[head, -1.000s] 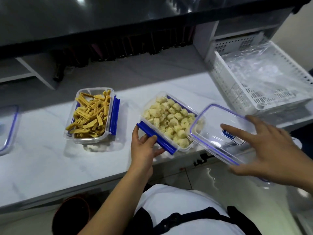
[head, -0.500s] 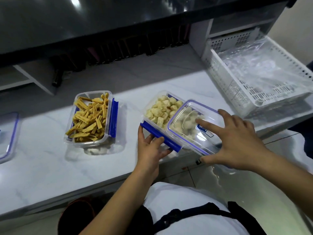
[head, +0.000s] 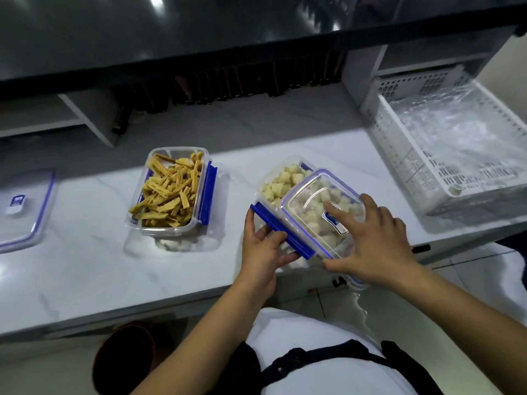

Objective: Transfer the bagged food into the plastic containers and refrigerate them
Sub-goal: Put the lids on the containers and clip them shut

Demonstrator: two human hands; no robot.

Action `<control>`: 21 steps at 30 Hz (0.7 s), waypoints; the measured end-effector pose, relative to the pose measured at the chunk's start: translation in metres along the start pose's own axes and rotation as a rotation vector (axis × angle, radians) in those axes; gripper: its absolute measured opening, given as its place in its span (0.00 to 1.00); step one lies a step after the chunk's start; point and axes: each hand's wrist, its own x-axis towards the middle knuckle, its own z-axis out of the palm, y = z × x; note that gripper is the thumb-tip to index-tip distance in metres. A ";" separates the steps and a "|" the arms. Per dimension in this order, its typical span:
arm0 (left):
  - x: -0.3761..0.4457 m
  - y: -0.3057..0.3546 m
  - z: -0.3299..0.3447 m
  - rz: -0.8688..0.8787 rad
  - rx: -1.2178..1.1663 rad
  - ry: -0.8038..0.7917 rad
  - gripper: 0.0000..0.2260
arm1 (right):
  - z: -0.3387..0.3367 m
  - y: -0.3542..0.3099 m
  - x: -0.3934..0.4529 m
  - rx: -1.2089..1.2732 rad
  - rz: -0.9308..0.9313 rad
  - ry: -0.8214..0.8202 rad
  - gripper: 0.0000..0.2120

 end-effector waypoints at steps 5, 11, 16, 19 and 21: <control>0.000 -0.001 0.000 0.021 0.049 -0.016 0.35 | -0.006 -0.003 -0.001 0.070 0.008 0.032 0.53; 0.001 -0.001 0.000 0.032 0.107 0.000 0.34 | -0.018 -0.026 0.026 0.102 0.006 0.064 0.52; 0.008 0.002 -0.001 0.024 0.142 0.036 0.34 | 0.002 -0.047 0.051 0.056 0.028 0.051 0.51; 0.012 0.005 -0.005 0.001 0.155 0.047 0.34 | 0.003 -0.046 0.050 0.054 0.036 0.034 0.51; 0.012 0.006 -0.008 -0.017 0.173 0.054 0.33 | 0.004 -0.047 0.043 0.029 0.044 0.012 0.52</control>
